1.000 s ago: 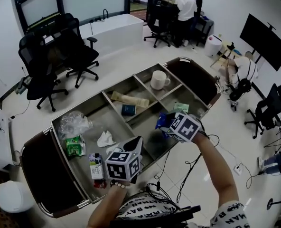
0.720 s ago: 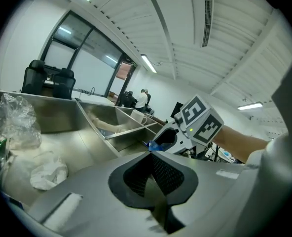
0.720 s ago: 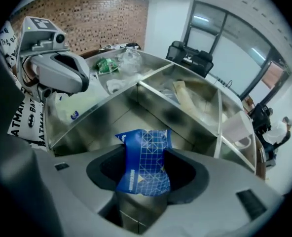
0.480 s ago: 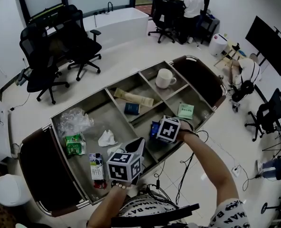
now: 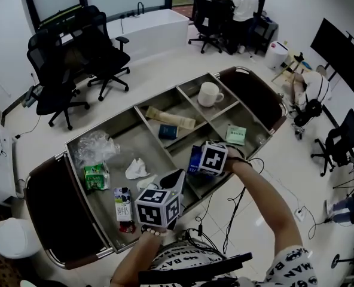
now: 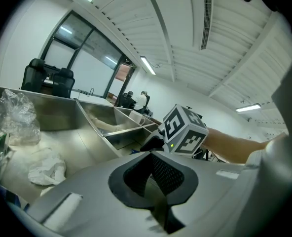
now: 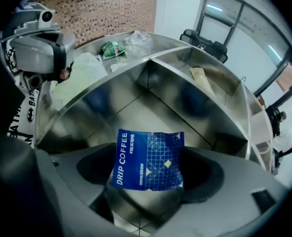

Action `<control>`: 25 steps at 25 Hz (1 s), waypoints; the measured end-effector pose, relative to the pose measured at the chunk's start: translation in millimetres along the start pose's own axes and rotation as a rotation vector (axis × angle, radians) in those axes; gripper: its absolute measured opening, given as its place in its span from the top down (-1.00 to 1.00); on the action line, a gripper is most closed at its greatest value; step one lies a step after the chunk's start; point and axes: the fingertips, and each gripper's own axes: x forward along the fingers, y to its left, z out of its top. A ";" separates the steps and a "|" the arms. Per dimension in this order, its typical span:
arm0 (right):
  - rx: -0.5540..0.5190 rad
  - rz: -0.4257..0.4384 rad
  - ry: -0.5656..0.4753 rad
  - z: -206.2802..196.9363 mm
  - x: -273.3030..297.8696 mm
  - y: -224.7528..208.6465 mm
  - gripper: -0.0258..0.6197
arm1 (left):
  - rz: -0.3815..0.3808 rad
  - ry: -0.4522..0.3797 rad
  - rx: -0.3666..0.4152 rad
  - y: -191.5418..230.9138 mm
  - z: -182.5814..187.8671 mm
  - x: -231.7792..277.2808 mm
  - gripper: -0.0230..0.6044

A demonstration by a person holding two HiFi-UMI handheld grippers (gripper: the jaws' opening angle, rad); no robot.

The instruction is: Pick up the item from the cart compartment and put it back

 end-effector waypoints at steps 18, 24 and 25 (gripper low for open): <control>0.442 -0.363 -0.944 -24.6 -190.9 14.3 0.68 | -0.021 -0.122 0.157 -38.3 19.1 -6.4 0.93; 0.626 -0.510 -1.032 -74.8 -201.6 49.8 0.90 | -0.057 -0.146 0.197 -63.8 6.5 -16.3 0.92; 0.663 -0.528 -1.055 -83.3 -201.5 56.0 0.90 | -0.061 -0.151 0.217 -69.1 4.1 -16.8 0.92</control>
